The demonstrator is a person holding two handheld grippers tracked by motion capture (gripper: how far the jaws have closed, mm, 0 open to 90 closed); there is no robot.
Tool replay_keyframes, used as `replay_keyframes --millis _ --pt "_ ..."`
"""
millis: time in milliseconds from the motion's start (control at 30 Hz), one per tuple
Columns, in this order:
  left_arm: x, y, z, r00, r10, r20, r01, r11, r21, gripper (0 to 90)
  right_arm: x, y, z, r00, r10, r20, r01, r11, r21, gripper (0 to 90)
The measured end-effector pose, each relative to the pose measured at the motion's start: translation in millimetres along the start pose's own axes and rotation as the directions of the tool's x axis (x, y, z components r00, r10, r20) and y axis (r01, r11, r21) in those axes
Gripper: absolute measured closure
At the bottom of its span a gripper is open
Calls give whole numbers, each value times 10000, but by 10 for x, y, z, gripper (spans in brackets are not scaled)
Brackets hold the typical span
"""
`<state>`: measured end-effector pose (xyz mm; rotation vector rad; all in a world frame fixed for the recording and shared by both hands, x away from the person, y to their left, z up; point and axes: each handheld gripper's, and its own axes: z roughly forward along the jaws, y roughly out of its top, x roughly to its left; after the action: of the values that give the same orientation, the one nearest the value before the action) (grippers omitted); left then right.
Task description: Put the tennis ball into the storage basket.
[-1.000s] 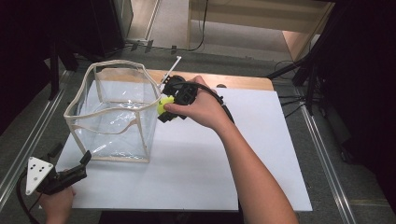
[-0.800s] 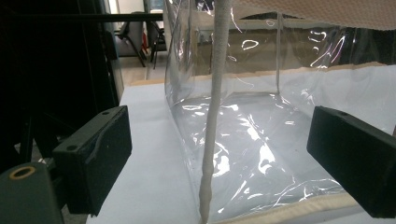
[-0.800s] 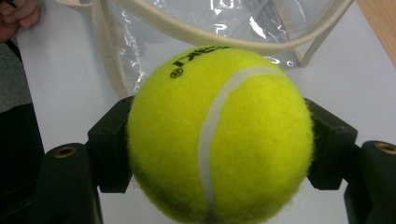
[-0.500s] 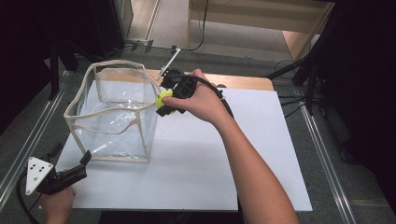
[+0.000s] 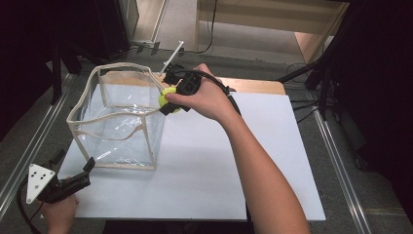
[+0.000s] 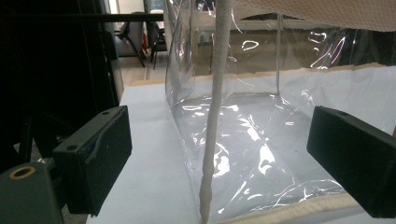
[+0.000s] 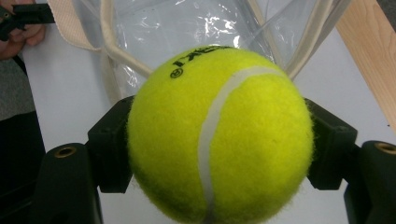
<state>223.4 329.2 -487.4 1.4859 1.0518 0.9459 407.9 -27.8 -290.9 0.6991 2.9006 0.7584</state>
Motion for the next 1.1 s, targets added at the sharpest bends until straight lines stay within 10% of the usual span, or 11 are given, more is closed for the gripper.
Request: replay_keyframes --millis 1100 --pt "11 0 -5 9999 -106 20 106 9999 -48 69 3 370 86 9997 -223 25 224 9997 -95 241"
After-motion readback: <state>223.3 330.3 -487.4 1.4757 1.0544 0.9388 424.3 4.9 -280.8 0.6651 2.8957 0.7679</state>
